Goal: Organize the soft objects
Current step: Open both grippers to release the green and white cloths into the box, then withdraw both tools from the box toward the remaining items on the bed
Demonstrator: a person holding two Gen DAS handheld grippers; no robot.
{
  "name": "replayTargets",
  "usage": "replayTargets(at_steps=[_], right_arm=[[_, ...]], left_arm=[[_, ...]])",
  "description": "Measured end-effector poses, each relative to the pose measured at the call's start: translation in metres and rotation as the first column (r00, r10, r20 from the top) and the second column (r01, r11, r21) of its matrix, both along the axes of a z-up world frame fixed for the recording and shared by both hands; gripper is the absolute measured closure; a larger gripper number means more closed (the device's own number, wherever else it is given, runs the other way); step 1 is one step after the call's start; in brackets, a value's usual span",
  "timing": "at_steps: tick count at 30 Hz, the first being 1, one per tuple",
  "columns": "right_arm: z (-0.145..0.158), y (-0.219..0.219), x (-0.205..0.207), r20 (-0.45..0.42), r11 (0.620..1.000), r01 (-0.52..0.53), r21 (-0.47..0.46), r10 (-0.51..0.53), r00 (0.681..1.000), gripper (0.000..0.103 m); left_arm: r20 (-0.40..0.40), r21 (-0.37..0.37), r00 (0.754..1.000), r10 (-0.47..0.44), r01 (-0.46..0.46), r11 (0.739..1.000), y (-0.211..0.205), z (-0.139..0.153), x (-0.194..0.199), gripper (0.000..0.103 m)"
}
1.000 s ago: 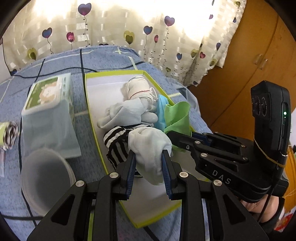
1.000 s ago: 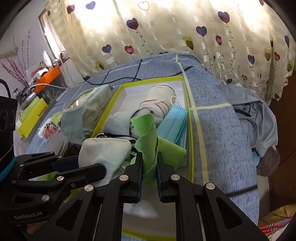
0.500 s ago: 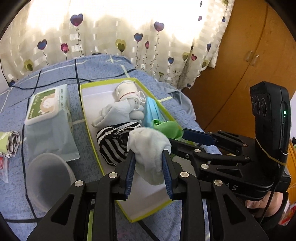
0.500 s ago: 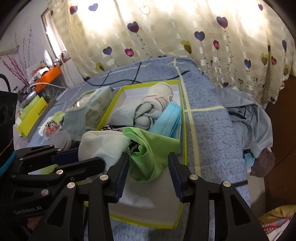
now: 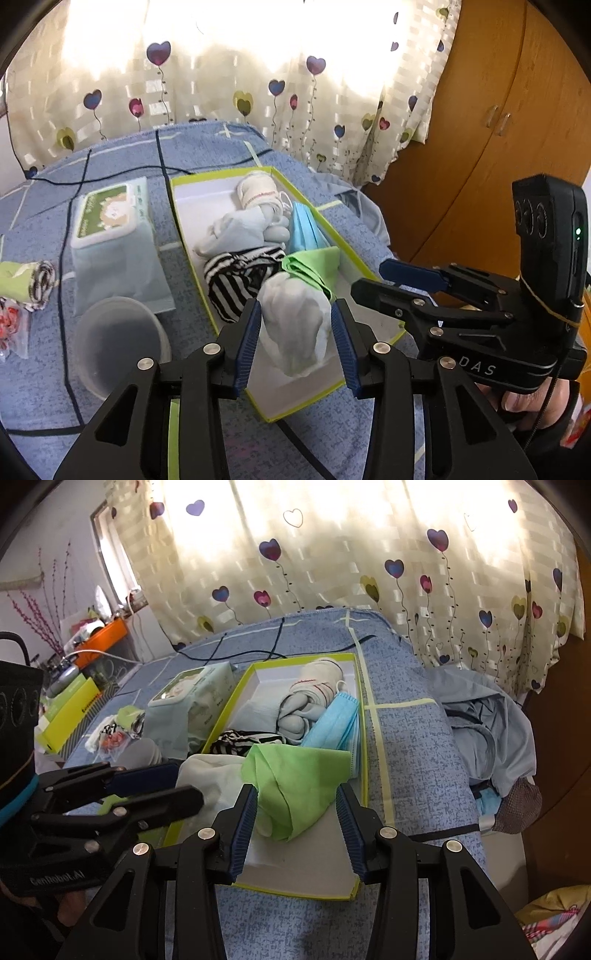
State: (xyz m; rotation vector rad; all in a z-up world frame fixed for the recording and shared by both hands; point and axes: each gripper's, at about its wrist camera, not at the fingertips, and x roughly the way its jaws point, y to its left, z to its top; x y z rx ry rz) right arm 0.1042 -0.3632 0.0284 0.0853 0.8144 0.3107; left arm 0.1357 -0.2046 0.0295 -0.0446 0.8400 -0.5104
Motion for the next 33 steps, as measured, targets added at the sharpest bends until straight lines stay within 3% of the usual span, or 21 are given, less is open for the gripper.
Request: replayTargets(at_steps=[13, 17, 33], right_arm=[[0.013, 0.012, -0.009, 0.029, 1.0, -0.015, -0.005, 0.015, 0.999, 0.059], [0.021, 0.024, -0.016, 0.055, 0.999, -0.029, -0.013, 0.03, 0.998, 0.051], [0.043, 0.072, -0.03, 0.115, 0.995, -0.09, -0.032, 0.093, 0.989, 0.039]], left_arm=[[0.049, -0.032, 0.999, 0.021, -0.02, 0.999, 0.017, 0.016, -0.012, 0.062], [0.081, -0.041, 0.996, 0.044, -0.041, 0.998, 0.027, 0.023, -0.019, 0.062], [0.121, -0.047, 0.981, 0.151, -0.146, 0.988, 0.083, 0.03, -0.043, 0.062]])
